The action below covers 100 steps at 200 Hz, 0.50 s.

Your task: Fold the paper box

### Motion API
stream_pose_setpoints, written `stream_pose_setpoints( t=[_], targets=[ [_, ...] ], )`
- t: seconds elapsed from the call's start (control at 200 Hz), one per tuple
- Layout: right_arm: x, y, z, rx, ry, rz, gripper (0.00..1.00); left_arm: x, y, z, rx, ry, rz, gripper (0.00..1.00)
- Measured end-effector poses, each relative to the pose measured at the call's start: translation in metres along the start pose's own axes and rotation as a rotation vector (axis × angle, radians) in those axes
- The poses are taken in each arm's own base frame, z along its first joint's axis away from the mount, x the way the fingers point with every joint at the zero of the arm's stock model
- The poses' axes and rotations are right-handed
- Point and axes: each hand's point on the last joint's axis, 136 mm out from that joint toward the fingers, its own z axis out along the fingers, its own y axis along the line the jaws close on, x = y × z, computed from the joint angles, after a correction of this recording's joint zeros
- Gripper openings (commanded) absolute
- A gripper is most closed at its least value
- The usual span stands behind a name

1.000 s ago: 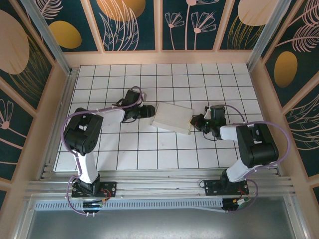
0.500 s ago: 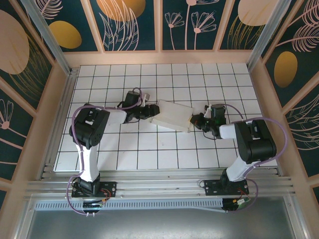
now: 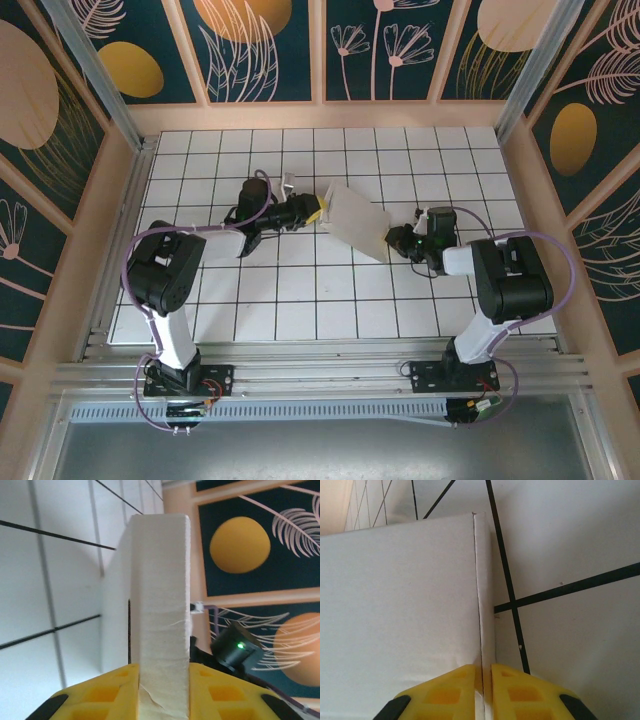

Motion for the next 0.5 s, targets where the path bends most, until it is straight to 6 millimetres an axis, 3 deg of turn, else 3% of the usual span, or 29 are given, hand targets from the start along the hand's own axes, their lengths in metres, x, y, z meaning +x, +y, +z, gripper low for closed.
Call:
stream_pose_setpoints(
  t=[0.085, 0.205, 0.345, 0.501],
  targets=[
    [0.001, 0.001, 0.000, 0.000, 0.009, -0.008, 0.18, 0.004, -0.025, 0.010, 0.019, 0.026, 0.055, 0.42],
    [0.007, -0.004, 0.001, 0.025, 0.037, -0.003, 0.18, 0.008, -0.046, 0.022, 0.016, 0.058, 0.145, 0.47],
    [0.009, -0.007, 0.002, 0.049, 0.049, -0.002, 0.18, 0.021, -0.030, 0.028, -0.066, 0.112, 0.180, 0.50],
    [0.011, -0.007, 0.002, 0.082, 0.048, -0.026, 0.19, 0.018, -0.011, 0.034, -0.197, 0.136, 0.263, 0.51]
  ],
)
